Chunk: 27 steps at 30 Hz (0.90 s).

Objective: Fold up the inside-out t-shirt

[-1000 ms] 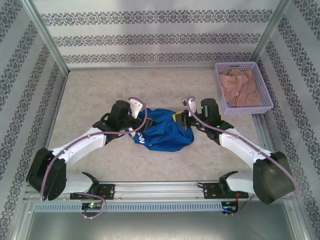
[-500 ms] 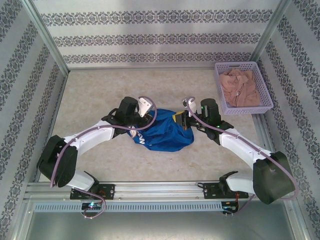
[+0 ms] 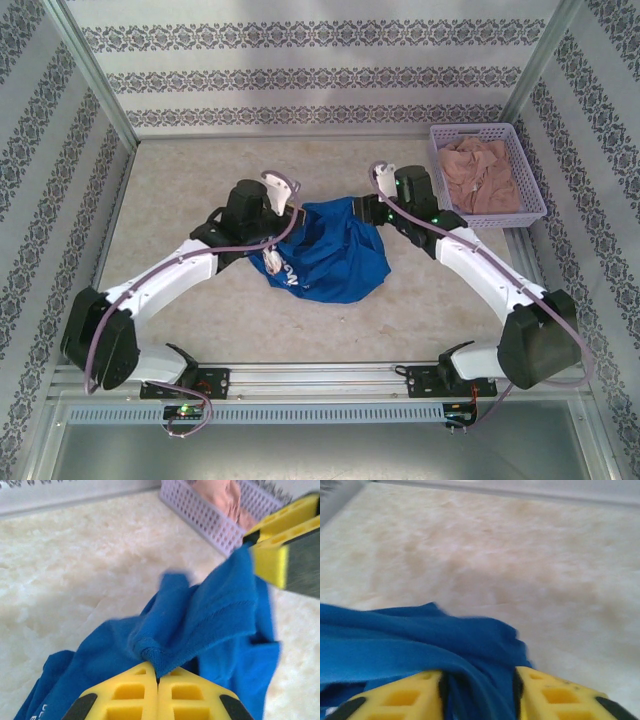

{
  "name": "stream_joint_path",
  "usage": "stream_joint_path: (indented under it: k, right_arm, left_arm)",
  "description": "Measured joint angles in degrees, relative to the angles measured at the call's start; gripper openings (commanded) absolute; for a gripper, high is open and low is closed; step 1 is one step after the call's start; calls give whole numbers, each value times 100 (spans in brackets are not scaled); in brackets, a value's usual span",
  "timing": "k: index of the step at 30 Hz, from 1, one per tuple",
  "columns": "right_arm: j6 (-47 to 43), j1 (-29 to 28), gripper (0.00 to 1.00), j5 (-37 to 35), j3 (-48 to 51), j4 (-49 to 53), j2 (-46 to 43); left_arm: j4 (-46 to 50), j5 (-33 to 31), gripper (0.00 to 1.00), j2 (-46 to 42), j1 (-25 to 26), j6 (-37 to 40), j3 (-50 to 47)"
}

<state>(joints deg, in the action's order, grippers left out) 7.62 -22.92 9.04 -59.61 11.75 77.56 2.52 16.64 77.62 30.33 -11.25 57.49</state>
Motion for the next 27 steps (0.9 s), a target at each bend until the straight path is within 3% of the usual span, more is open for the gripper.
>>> stream_joint_path:
  k: [4, 13, 21, 27]
  right_arm:
    - [-345, -398, 64, -614, -76, 398, -302]
    - [-431, -1779, 62, -315, 1161, -109, -1373]
    - [-127, -2964, 58, -422, 1895, -1237, -601]
    - [92, -3187, 58, -673, 1792, -1974, 387]
  left_arm:
    - [315, -111, 0, -214, 0, -518, 284]
    - [1073, -411, 0, -223, 0, -896, 584]
    - [1276, -496, 0, -212, 0, -901, 846]
    - [1373, -511, 0, -192, 0, -901, 852]
